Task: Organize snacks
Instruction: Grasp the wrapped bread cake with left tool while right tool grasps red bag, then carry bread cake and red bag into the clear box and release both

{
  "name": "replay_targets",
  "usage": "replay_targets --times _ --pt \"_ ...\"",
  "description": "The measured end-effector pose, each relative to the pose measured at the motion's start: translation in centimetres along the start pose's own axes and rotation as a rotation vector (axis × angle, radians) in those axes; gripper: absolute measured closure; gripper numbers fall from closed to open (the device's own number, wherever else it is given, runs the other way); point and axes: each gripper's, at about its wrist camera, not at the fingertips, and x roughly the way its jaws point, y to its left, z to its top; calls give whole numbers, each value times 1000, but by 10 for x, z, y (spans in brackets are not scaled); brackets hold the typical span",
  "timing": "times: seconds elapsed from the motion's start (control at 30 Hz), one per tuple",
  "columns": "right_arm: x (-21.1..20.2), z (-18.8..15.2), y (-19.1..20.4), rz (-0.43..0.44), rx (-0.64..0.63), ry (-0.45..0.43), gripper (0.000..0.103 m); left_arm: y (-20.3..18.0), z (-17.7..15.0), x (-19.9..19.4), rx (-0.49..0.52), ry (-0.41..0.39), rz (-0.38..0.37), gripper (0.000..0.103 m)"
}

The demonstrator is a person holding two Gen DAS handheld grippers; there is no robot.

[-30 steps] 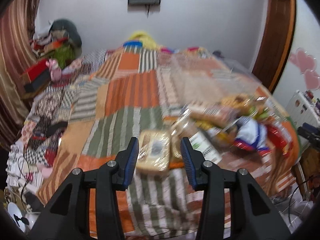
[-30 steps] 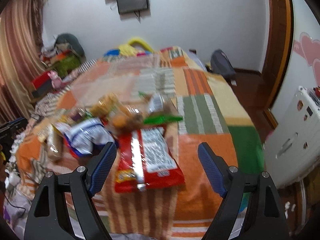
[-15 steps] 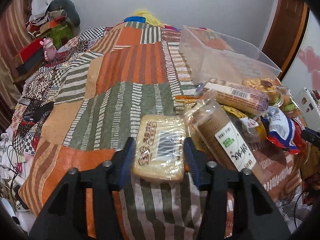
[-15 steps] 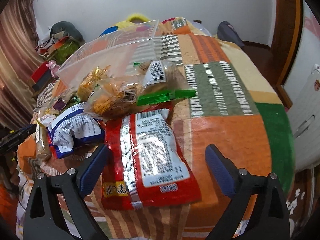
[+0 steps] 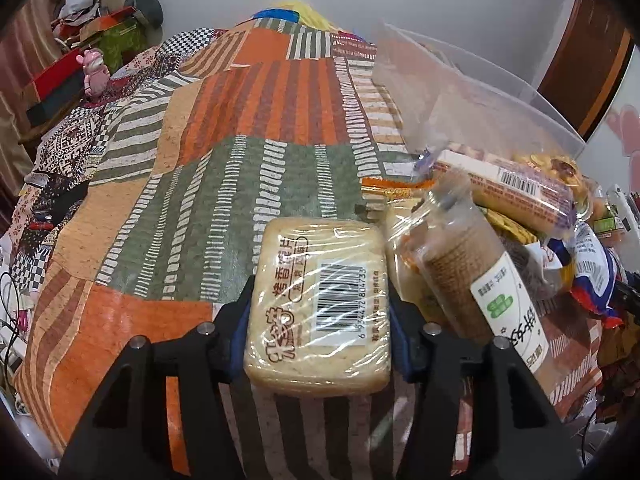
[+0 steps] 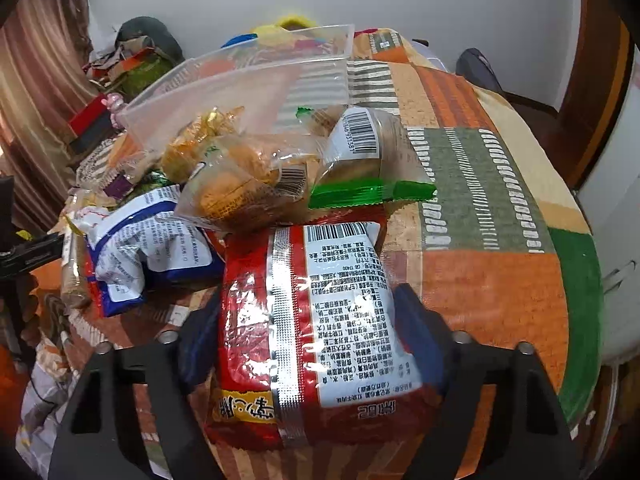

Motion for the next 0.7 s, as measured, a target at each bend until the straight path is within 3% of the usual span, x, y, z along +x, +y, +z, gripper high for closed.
replay_targets --times 0.37,0.7 --pt "-24 1 -12 -38 23 -38 39 0 -4 -39 9 -58 48 48" --pt "-57 46 -12 -65 19 -199 39 -32 31 -84 63 -178 11 48"
